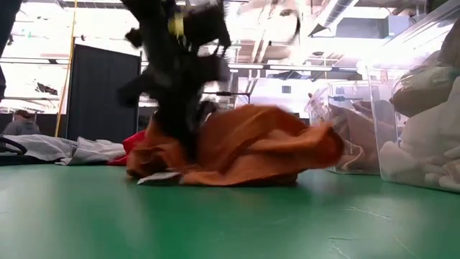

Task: Sort towels by color in basket
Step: Put the orange towel into the top transparent bin

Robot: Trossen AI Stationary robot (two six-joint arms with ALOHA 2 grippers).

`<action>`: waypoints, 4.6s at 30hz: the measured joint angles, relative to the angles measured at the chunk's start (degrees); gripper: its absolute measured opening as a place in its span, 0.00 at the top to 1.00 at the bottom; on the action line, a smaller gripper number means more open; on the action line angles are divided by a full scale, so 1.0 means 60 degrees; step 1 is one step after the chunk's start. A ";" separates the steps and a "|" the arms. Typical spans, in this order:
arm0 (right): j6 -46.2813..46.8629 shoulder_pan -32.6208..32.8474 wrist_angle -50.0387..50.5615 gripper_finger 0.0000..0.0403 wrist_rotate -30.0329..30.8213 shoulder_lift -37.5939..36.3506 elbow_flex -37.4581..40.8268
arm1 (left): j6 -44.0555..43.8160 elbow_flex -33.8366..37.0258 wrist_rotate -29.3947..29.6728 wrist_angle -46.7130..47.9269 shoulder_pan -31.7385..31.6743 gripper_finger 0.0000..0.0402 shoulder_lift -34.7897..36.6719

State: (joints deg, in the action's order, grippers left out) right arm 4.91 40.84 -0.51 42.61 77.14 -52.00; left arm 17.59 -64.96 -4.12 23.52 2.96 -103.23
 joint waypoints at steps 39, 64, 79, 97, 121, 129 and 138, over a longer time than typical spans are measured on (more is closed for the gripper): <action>0.3038 0.2011 0.0095 0.75 0.1854 0.0946 0.0009 | 0.2133 -0.4592 -0.0363 -0.3308 -0.2186 0.88 0.0472; 0.4861 0.2341 -0.0917 0.75 0.1628 0.2339 0.0002 | 0.2563 -0.7718 -0.1005 -0.4739 -0.2543 0.84 -0.3987; 0.4344 0.2510 -0.1182 0.75 0.1876 0.2206 0.0002 | 0.2590 -0.8154 -0.1388 -0.4298 -0.2830 0.78 -0.4543; -0.0470 0.2651 -0.0609 0.75 0.7930 0.0092 -0.0504 | 0.2194 -0.8154 -0.1771 -0.4069 -0.2812 0.45 -0.4551; 1.0635 -0.0253 1.2807 0.75 0.5680 -0.1328 -0.0504 | 0.2814 -0.8147 -0.1758 0.0301 -0.2592 0.45 -0.2070; 1.0923 -0.2473 1.3874 0.75 0.4200 -0.1377 -0.0504 | 0.2768 -0.8147 -0.1198 0.4105 -0.2404 0.45 -0.1054; 0.8864 -0.5191 1.2593 0.75 0.2249 -0.1375 -0.0504 | 0.2169 -0.7351 -0.1308 0.6802 -0.1861 0.46 -0.1003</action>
State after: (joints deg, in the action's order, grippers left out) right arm 58.09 9.69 75.04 56.11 68.89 -55.02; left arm 30.60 -109.07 -11.97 64.33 -8.21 -109.25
